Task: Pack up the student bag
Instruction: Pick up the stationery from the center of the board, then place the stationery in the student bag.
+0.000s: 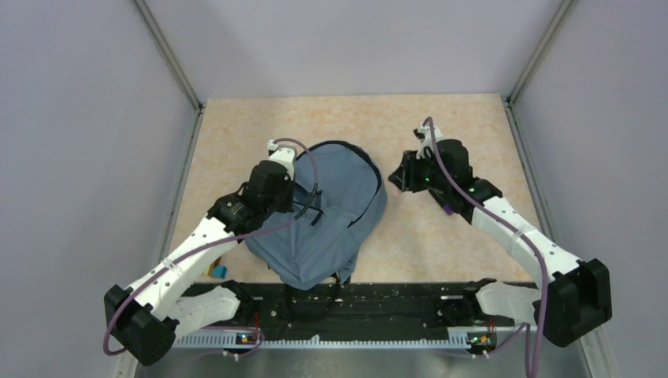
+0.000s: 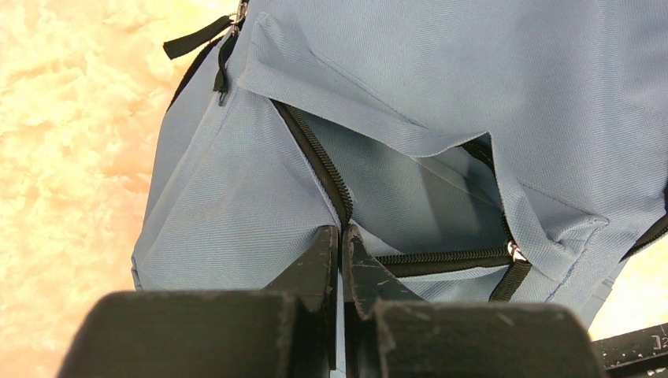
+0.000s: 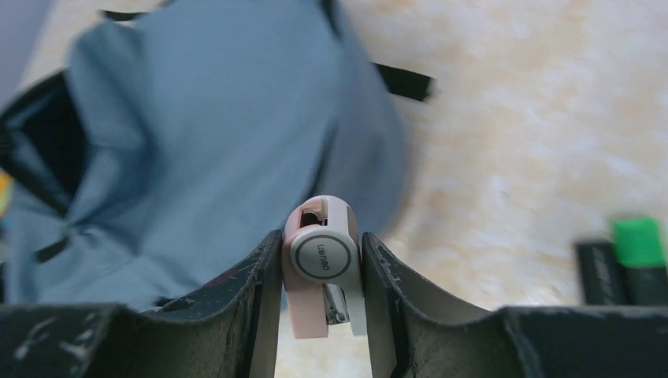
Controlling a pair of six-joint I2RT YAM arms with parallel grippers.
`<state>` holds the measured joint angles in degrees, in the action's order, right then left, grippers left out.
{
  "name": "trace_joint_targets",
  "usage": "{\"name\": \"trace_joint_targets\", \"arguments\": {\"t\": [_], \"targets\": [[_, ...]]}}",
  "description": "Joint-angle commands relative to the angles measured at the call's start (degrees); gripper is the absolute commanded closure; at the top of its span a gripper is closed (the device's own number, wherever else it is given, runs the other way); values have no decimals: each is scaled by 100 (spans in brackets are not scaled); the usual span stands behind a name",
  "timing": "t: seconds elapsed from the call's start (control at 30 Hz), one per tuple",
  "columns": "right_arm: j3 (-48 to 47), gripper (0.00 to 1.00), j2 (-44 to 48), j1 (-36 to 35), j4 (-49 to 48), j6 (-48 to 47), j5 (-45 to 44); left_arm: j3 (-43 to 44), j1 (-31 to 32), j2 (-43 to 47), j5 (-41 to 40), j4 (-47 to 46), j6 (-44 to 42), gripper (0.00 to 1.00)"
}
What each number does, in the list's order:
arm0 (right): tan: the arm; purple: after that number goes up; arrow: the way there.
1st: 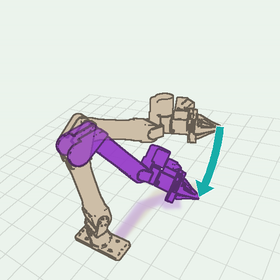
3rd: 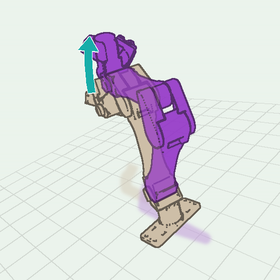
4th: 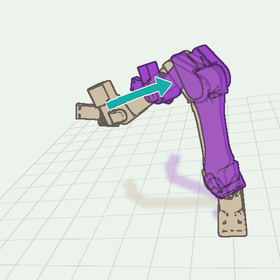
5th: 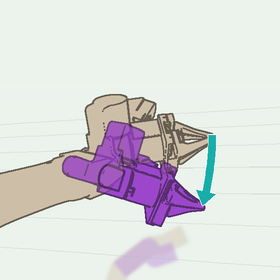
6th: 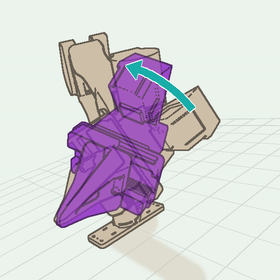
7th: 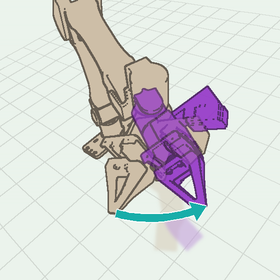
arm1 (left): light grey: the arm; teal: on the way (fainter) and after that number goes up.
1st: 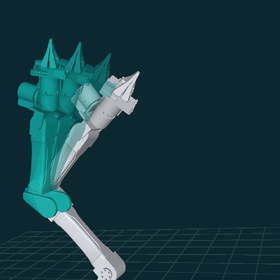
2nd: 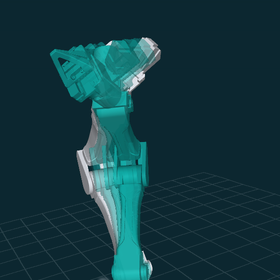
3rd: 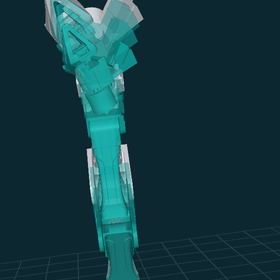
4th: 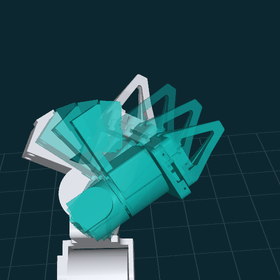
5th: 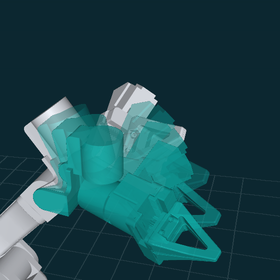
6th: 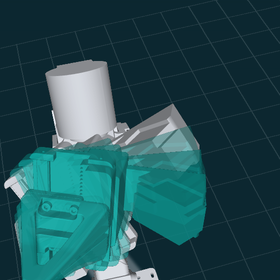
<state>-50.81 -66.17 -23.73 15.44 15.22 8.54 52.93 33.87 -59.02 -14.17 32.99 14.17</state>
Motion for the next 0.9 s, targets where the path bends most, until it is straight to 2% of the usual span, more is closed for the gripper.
{"name": "trace_joint_targets", "arguments": {"t": [0.0, 0.13, 0.33, 0.63, 0.87], "targets": [[-446, 66, -205, -595, -1281, 487, 862, 51, -91, 23, -245, -368, -160, 100], [-671, 66, -771, -1222, -2318, 737, 1239, 40, -99, 49, -271, -372, -178, 100], [-1281, 66, -1839, -2117, -3062, 715, 1352, 26, -106, 50, -224, -390, -187, 100], [-2006, 66, -3153, -2602, -3271, 644, 1378, 7, -112, 114, -199, -415, -187, 100], [-2005, 65, -3540, -2741, -3066, 540, 1017, 12, -117, 113, -147, -434, -183, 100]]}}
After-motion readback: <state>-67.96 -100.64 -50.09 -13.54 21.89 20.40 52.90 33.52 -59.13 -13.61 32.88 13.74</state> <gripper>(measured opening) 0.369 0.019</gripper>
